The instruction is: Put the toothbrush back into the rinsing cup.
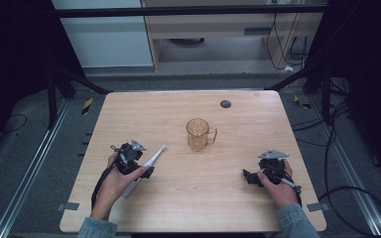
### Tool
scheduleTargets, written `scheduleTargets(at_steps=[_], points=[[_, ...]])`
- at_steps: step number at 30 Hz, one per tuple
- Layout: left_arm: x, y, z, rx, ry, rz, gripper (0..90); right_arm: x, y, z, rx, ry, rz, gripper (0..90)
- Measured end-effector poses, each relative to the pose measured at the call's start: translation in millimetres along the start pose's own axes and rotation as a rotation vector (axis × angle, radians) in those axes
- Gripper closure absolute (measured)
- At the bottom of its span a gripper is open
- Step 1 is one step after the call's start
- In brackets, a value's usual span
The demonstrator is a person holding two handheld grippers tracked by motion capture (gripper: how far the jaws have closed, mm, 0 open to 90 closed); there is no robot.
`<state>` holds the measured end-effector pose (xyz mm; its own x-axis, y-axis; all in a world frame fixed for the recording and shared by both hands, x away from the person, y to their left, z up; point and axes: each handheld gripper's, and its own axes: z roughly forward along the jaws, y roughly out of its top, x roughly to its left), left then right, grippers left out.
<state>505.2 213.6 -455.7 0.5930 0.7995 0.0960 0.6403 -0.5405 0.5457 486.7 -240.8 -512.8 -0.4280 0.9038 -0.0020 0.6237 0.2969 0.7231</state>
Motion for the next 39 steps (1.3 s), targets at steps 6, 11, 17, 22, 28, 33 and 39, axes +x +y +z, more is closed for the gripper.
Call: scheduleTargets(at_steps=[6,11,17,22,28,33,39], points=[[1.5,-1.4,3.5,0.013,0.004,0.0,15.5,0.0,0.0,0.0,0.0,0.0,0.0,0.4],[4.0,-2.5,4.2,0.015,0.009,-0.007,19.7,0.0,0.0,0.0,0.0,-0.001,0.0,0.3],[9.1,-1.2,2.5,0.019,0.0,-0.004,28.6,0.0,0.0,0.0,0.0,0.0,0.0,0.4],[13.2,4.6,2.7,0.039,-0.014,0.01,36.8,0.0,0.0,0.1,0.0,-0.001,-0.001,0.4],[15.4,9.0,5.3,0.07,-0.034,0.022,42.8,0.0,0.0,0.0,0.0,0.0,0.0,0.3],[11.1,12.7,12.0,0.093,-0.057,0.038,44.4,0.0,0.0,0.0,0.0,0.0,0.0,0.3],[9.7,13.8,17.2,0.102,-0.054,0.027,49.1,0.0,0.0,0.0,0.0,0.0,0.0,0.3]])
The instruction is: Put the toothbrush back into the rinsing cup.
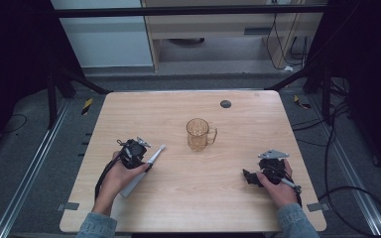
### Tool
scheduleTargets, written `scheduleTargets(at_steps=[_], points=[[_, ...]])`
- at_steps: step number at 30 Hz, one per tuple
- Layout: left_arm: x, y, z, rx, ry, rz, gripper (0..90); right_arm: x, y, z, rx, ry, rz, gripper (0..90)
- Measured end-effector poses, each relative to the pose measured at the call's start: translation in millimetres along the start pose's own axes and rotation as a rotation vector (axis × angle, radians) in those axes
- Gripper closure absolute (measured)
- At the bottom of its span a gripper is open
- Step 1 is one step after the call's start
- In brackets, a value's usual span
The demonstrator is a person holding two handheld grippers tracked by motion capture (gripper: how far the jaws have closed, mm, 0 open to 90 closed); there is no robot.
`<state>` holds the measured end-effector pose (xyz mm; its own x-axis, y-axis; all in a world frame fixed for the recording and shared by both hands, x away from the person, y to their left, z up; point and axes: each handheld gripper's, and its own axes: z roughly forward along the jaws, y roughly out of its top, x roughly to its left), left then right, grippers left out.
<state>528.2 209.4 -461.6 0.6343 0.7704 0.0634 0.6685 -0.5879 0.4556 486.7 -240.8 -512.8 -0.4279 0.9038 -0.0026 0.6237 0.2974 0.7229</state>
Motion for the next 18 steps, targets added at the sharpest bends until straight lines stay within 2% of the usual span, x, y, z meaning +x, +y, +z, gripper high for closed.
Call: scheduleTargets(at_steps=[9,18], points=[[-0.4,-2.1,5.9,0.038,-0.03,0.004,51.8,0.0,0.0,0.0,0.0,0.001,0.001,0.3],[0.0,-2.7,9.4,0.041,-0.043,0.005,56.3,0.0,0.0,0.0,0.0,0.0,0.0,0.3]])
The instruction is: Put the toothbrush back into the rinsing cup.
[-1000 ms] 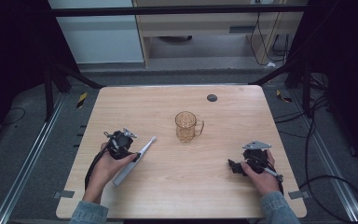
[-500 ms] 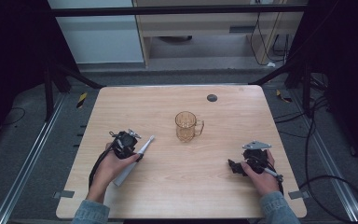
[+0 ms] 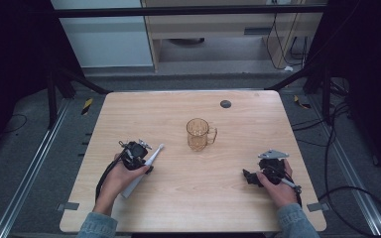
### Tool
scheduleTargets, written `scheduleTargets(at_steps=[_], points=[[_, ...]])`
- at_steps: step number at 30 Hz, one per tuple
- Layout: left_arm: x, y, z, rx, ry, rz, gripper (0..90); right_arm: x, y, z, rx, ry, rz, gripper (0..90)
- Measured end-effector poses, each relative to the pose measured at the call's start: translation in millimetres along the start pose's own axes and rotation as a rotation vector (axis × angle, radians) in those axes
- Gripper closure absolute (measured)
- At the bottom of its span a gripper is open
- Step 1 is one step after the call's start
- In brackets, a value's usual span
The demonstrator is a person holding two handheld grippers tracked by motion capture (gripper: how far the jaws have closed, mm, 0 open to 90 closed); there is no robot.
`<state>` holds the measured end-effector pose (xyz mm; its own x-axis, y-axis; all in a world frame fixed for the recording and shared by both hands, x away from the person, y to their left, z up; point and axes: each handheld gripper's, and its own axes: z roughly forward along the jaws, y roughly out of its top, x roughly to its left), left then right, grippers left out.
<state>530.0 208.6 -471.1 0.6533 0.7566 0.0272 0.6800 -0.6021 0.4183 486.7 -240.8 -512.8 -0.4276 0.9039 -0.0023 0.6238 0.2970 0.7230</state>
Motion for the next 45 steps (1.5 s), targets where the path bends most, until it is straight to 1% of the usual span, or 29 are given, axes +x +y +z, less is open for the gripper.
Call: scheduleTargets(at_steps=[3,5,8,12,14,17,19,21,22,23,25,27,28,29,30,32,34,35,36,45], points=[[0.2,0.1,-0.6,0.003,-0.005,0.009,62.9,0.0,0.0,0.0,0.0,0.0,0.0,0.3],[0.1,0.3,-0.9,0.006,-0.017,0.015,66.0,0.0,0.0,0.0,0.0,0.0,0.0,0.3],[0.7,0.1,-2.2,0.008,-0.005,0.014,66.5,0.0,0.0,0.0,0.0,0.0,0.0,0.3],[2.6,1.0,-13.0,-0.037,0.008,0.001,66.9,0.0,0.0,0.0,0.0,0.0,0.0,0.3],[4.5,1.3,-19.5,-0.055,0.013,0.004,67.0,-0.1,0.0,0.0,0.0,0.0,-0.001,0.3],[7.2,0.5,-27.3,-0.094,0.02,-0.018,67.1,0.0,0.0,0.0,0.0,0.0,-0.001,0.3],[9.6,-0.1,-32.2,-0.113,0.026,-0.023,67.1,0.0,0.0,0.0,0.0,0.0,0.0,0.3],[11.0,-0.6,-37.1,-0.144,0.032,-0.04,67.2,0.0,0.0,0.0,0.0,0.0,-0.001,0.4],[11.0,-0.6,-37.1,-0.144,0.032,-0.04,67.2,0.0,0.0,0.0,0.0,0.0,-0.001,0.4],[12.7,-0.8,-42.9,-0.166,0.037,-0.038,67.2,-0.1,0.0,0.0,0.0,0.0,-0.001,0.3],[13.3,-0.9,-45.6,-0.176,0.038,-0.042,67.2,0.0,0.0,0.0,0.0,0.0,0.0,0.3],[14.5,-1.3,-52.7,-0.204,0.047,-0.05,67.2,0.0,0.0,0.0,0.0,0.0,0.0,0.4],[14.5,-1.3,-52.7,-0.204,0.047,-0.05,67.2,0.0,0.0,0.0,0.0,0.0,0.0,0.3],[15.2,-1.7,-56.8,-0.218,0.05,-0.054,67.2,0.0,0.0,0.0,0.0,0.0,0.0,0.3],[15.2,-1.7,-56.8,-0.218,0.05,-0.054,67.3,0.0,0.0,0.0,0.0,0.0,0.0,0.3],[15.7,-2.0,-61.5,-0.237,0.059,-0.058,67.3,0.0,0.0,0.0,0.0,0.0,0.0,0.4],[15.8,-2.0,-62.9,-0.242,0.061,-0.058,67.3,0.0,0.0,0.0,0.0,0.0,0.0,0.4],[15.4,-1.9,-65.4,-0.258,0.065,-0.061,67.3,0.0,0.0,0.0,0.0,0.0,0.0,0.4],[15.0,-1.7,-66.9,-0.264,0.065,-0.06,67.3,0.0,0.0,0.0,0.0,0.0,0.0,0.3],[14.4,-1.5,-72.2,-0.295,0.069,-0.065,67.3,-0.1,0.0,0.0,0.0,0.0,-0.001,0.3]])
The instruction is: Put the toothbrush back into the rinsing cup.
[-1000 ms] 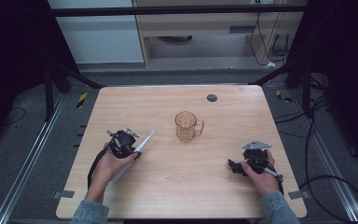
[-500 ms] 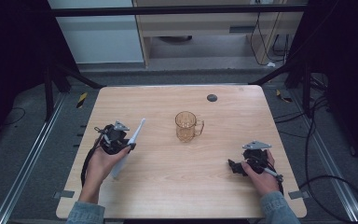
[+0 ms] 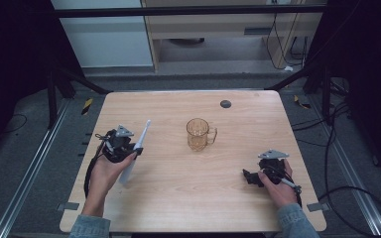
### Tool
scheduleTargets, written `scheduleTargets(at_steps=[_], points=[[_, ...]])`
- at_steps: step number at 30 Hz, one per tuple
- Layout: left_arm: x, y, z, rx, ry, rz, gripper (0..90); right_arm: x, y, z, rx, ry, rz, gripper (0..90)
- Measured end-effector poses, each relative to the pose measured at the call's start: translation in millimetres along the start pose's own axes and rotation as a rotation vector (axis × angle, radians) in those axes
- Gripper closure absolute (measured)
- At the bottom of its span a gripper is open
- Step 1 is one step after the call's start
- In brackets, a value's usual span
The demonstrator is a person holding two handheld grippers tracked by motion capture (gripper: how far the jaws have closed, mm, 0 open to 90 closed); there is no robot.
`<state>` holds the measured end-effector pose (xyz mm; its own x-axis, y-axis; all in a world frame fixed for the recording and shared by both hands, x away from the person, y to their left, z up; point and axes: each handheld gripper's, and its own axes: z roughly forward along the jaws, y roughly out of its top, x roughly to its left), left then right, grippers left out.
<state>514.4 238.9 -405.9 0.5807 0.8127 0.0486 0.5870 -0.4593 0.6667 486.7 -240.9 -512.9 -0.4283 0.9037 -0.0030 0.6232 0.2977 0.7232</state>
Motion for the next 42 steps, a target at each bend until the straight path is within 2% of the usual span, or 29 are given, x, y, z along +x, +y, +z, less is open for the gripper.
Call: scheduleTargets(at_steps=[5,9,23,29,37,42], points=[[-0.2,0.8,-2.2,-0.014,0.002,0.001,67.3,0.0,0.0,0.0,0.0,0.0,0.0,0.4],[0.7,0.1,-1.1,-0.007,0.005,-0.002,67.3,0.0,0.0,0.0,0.0,0.0,0.001,0.3],[-1.2,2.2,-5.8,-0.045,0.007,-0.007,67.3,0.0,0.0,0.0,0.0,0.0,0.0,0.3],[-2.7,2.1,-4.9,-0.033,-0.001,0.004,67.3,0.0,0.0,0.0,0.0,0.0,0.0,0.4],[-8.0,6.2,-8.3,-0.058,-0.012,0.016,67.3,-0.1,-0.2,-0.2,0.0,0.005,-0.007,0.3],[-15.9,16.2,-13.6,-0.085,-0.021,0.039,67.3,-0.1,-0.2,-0.2,0.0,0.005,-0.007,0.4]])
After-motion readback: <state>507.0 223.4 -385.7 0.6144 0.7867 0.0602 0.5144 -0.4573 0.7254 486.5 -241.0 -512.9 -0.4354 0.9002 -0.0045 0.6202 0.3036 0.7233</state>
